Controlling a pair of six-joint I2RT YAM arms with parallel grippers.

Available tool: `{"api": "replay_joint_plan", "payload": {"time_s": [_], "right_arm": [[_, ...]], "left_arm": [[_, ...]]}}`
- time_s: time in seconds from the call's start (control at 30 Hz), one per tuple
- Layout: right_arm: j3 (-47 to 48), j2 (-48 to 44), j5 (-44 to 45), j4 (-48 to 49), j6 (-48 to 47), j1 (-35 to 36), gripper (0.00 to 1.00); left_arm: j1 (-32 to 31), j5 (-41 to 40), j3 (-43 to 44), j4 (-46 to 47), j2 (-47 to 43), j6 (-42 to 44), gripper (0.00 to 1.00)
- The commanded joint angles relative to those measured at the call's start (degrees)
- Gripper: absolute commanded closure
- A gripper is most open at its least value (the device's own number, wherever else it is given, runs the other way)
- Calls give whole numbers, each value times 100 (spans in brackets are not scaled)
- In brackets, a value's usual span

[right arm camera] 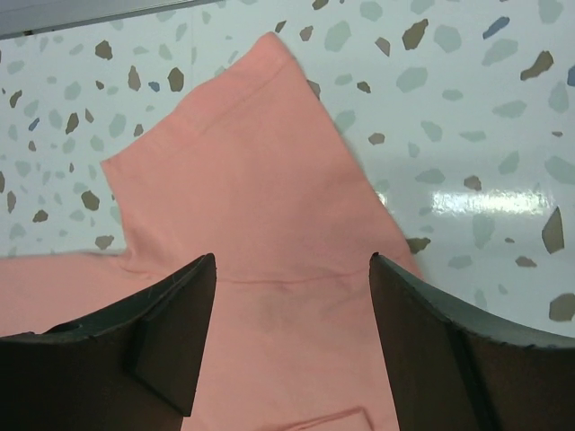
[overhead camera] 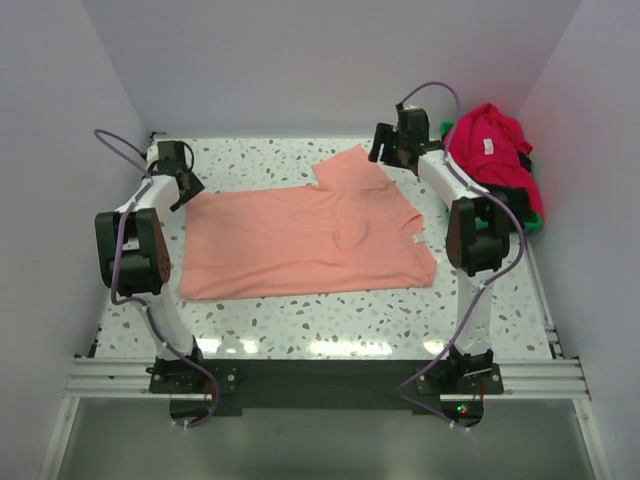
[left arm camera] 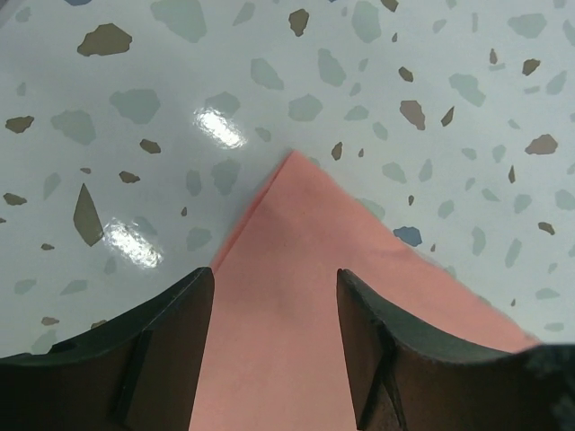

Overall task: Fold and stack the t-shirts
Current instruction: Fold the tshirt

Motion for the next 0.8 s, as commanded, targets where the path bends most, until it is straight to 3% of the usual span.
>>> {"api": "replay_joint_plan", "payload": {"time_s": [0.0, 0.33, 0.77], "right_arm": [[599, 337, 145, 128, -357, 126, 28], [1233, 1120, 286, 312, -568, 135, 28], [1892, 1612, 365, 217, -612, 126, 27]], "left_arm": [[-21, -179, 389, 173, 297, 178, 39], [-48, -135, 618, 401, 1018, 134, 40], [-39, -91, 1136, 402, 1282, 125, 41]]}}
